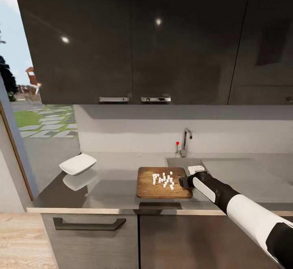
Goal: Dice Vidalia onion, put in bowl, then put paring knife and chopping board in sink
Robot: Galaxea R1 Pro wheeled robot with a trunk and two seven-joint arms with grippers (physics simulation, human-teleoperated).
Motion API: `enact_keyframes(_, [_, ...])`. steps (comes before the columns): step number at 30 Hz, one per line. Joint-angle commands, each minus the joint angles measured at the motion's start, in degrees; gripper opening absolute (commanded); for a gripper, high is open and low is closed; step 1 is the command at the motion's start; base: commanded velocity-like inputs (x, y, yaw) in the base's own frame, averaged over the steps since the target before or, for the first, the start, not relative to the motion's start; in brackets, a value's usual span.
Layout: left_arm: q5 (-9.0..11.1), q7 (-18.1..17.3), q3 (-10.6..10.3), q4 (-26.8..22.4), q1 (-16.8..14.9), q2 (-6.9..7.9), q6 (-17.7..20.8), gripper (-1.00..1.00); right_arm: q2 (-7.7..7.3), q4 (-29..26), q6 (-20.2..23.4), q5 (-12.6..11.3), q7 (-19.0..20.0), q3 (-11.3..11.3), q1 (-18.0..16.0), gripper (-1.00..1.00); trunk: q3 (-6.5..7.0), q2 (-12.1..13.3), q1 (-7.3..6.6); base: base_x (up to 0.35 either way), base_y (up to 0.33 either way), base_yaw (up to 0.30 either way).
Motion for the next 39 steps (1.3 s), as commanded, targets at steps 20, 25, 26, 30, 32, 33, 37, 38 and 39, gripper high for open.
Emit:
enact_keyframes(20, [0.45,0.01,-0.18,0.26,-0.09,0.0,-0.43,1.0,-0.06,-0.14,0.02,-0.57,-0.55,0.44,-0.06,-1.0,2.14,4.79,-2.62,0.0,0.0,0.0])
enact_keyframes(25, [0.45,0.01,-0.18,0.26,-0.09,0.0,-0.43,1.0,-0.03,-0.14,0.02,-0.57,-0.55,0.44,-0.06,-1.0,2.14,4.79,-2.62,0.0,0.0,0.0])
enact_keyframes(26, [0.45,0.01,-0.17,0.26,-0.09,0.0,-0.43,1.0,-0.03,-0.14,0.02,-0.57,-0.55,0.43,-0.06,-1.0,2.14,4.79,-2.62,0.0,0.0,0.0])
enact_keyframes(30, [0.45,0.01,-0.13,0.26,-0.09,0.0,-0.43,1.0,0.0,-0.09,0.26,-0.47,-0.55,0.42,-0.06,-1.0,2.14,4.79,-2.62,0.0,0.0,0.0])
enact_keyframes(32, [0.45,0.01,-0.12,0.26,-0.09,0.04,-0.43,1.0,0.07,0.02,1.38,-0.42,-0.55,0.41,-0.06,-1.0,2.14,4.79,-2.62,0.0,0.0,0.0])
enact_keyframes(33, [0.45,0.01,-0.12,0.26,-0.09,0.05,-0.43,1.0,0.09,0.04,1.85,-0.43,-0.55,0.41,-0.06,-1.0,2.14,4.79,-2.62,0.0,0.0,0.0])
enact_keyframes(37, [0.45,0.01,-0.11,0.26,-0.09,0.08,-0.43,1.0,0.14,0.11,5.13,-0.47,-0.59,0.41,-0.06,-1.0,2.14,4.79,-2.62,0.0,0.0,0.0])
enact_keyframes(38, [0.45,0.01,-0.11,0.26,-0.09,0.08,-0.43,1.0,0.15,0.11,5.36,-0.48,-0.61,0.41,-0.06,-1.0,2.14,4.79,-2.62,0.0,0.0,0.0])
enact_keyframes(39, [0.45,0.01,-0.11,0.26,-0.09,0.08,-0.43,1.0,0.15,0.11,5.53,-0.48,-0.62,0.41,-0.06,-1.0,2.14,4.79,-2.62,0.0,0.0,0.0])
